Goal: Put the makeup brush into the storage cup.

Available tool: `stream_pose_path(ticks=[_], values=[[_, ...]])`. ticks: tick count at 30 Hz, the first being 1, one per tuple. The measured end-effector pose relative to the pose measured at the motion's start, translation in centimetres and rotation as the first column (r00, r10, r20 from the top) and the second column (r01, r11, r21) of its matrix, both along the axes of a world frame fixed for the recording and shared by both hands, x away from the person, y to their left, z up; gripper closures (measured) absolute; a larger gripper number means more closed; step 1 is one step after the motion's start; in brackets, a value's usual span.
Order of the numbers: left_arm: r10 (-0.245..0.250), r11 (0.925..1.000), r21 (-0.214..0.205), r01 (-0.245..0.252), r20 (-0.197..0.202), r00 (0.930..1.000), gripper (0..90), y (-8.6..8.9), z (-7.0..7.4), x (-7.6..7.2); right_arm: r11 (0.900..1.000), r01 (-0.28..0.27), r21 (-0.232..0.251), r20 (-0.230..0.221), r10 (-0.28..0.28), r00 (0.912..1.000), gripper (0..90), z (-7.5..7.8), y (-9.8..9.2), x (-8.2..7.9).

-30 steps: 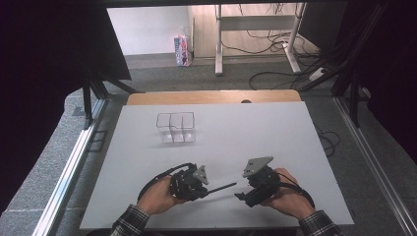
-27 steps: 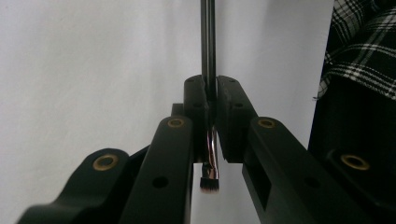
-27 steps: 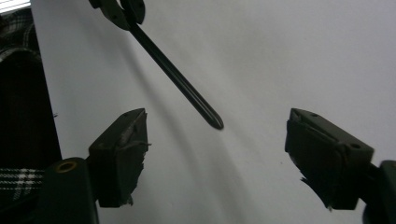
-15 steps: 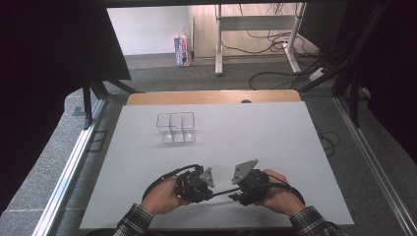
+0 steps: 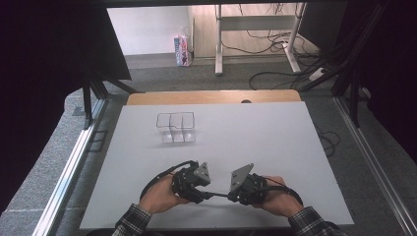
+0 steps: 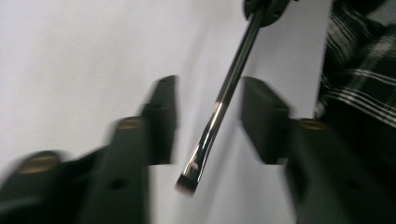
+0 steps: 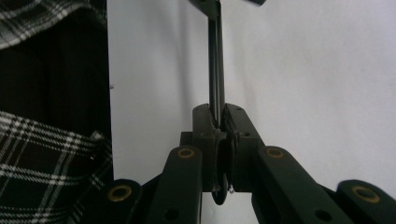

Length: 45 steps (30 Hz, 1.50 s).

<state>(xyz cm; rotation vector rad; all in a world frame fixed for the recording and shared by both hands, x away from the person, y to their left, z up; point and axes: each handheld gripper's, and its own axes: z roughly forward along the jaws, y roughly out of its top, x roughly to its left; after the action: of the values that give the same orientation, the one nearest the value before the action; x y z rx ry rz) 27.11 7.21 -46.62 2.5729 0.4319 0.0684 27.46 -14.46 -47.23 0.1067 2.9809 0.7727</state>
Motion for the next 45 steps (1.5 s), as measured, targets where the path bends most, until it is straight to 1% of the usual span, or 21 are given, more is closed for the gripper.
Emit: stream_pose_path(ticks=[2,5,7,8,10,13,16,19,21,24,27,28,29,31,34,36,37,39,41,43,45], values=[[0.040,0.9991,-0.014,-0.040,0.001,0.9992,43.8,0.5,0.1,0.3,0.9999,0.012,0.004,-0.005,-0.012,0.9999,83.5,-0.1,-0.1,0.1],[0.103,0.9939,-0.040,-0.103,0.006,0.9947,28.3,1.2,0.3,0.5,0.9983,0.057,0.011,-0.011,-0.057,0.9983,83.4,-0.2,-0.5,0.4],[0.172,0.9831,-0.066,-0.171,0.001,0.9852,16.3,2.1,0.3,0.8,0.9948,0.099,0.021,-0.017,-0.099,0.9949,83.4,0.0,-1.0,0.5],[0.172,0.9831,-0.066,-0.171,0.001,0.9852,13.7,2.1,0.3,0.8,0.9948,0.099,0.021,-0.017,-0.099,0.9949,83.4,0.0,-1.0,0.5],[0.208,0.9744,-0.084,-0.208,-0.014,0.9780,9.9,2.7,0.3,1.1,0.9896,0.139,0.036,-0.012,-0.139,0.9902,83.3,0.1,-1.4,0.7],[0.262,0.9565,-0.124,-0.264,-0.031,0.9646,1.6,3.5,0.2,1.2,0.9795,0.191,0.062,-0.006,-0.191,0.9815,83.3,0.3,-2.0,0.9],[0.330,0.9302,-0.162,-0.329,-0.023,0.9438,1.2,4.3,0.0,1.4,0.9729,0.218,0.078,-0.001,-0.218,0.9759,83.2,0.4,-2.1,0.9],[0.363,0.9052,-0.218,-0.365,-0.050,0.9304,1.3,4.9,-0.3,1.6,0.9634,0.248,0.101,0.009,-0.250,0.9681,83.2,0.5,-2.2,0.9],[0.364,0.8986,-0.238,-0.369,-0.065,0.9291,1.8,5.2,-0.5,1.7,0.9557,0.270,0.118,0.013,-0.273,0.9620,83.2,0.6,-2.2,0.9],[0.345,0.8940,-0.270,-0.358,-0.094,0.9338,3.7,5.4,-0.9,1.9,0.9396,0.304,0.157,0.014,-0.310,0.9506,83.2,0.8,-2.2,0.9],[0.347,0.8781,-0.297,-0.375,-0.144,0.9267,3.9,5.5,-1.1,2.0,0.9280,0.321,0.188,0.015,-0.330,0.9439,83.2,1.0,-2.2,0.8],[0.349,0.8686,-0.317,-0.381,-0.156,0.9241,3.9,5.5,-1.1,2.0,0.9219,0.332,0.201,0.012,-0.341,0.9401,83.1,1.1,-2.1,0.8],[0.348,0.8661,-0.320,-0.384,-0.166,0.9227,3.9,5.5,-1.0,2.1,0.9176,0.335,0.213,0.011,-0.346,0.9383,83.1,1.2,-2.1,0.7],[0.352,0.8471,-0.347,-0.402,-0.201,0.9142,3.9,5.5,-0.9,2.2,0.9121,0.343,0.225,0.012,-0.354,0.9350,83.1,1.2,-1.9,0.6],[0.355,0.8448,-0.340,-0.413,-0.222,0.9083,5.4,5.4,-0.6,2.3,0.9010,0.356,0.247,0.023,-0.373,0.9275,83.1,1.2,-1.7,0.5],[0.360,0.8386,-0.345,-0.422,-0.230,0.9041,5.6,5.3,-0.5,2.3,0.8953,0.361,0.261,0.034,-0.382,0.9234,83.1,1.3,-1.5,0.3],[0.358,0.8354,-0.350,-0.424,-0.239,0.9025,5.0,5.3,-0.5,2.3,0.8866,0.371,0.277,0.041,-0.396,0.9172,83.1,1.3,-1.3,0.1],[0.357,0.8247,-0.366,-0.431,-0.256,0.8985,4.3,5.1,-0.5,2.4,0.8852,0.370,0.281,0.044,-0.398,0.9165,83.1,1.3,-1.2,0.1],[0.351,0.8136,-0.382,-0.438,-0.278,0.8943,3.2,5.1,-0.5,2.4,0.8747,0.376,0.306,0.045,-0.408,0.9118,83.1,1.3,-0.9,-0.2],[0.343,0.7993,-0.404,-0.445,-0.301,0.8897,3.1,4.9,-0.4,2.5,0.8711,0.378,0.314,0.044,-0.411,0.9106,83.1,1.3,-0.9,-0.3],[0.327,0.7920,-0.424,-0.439,-0.314,0.8916,4.6,4.8,-0.3,2.5,0.8658,0.378,0.328,0.043,-0.413,0.9096,83.1,1.3,-0.7,-0.4]])
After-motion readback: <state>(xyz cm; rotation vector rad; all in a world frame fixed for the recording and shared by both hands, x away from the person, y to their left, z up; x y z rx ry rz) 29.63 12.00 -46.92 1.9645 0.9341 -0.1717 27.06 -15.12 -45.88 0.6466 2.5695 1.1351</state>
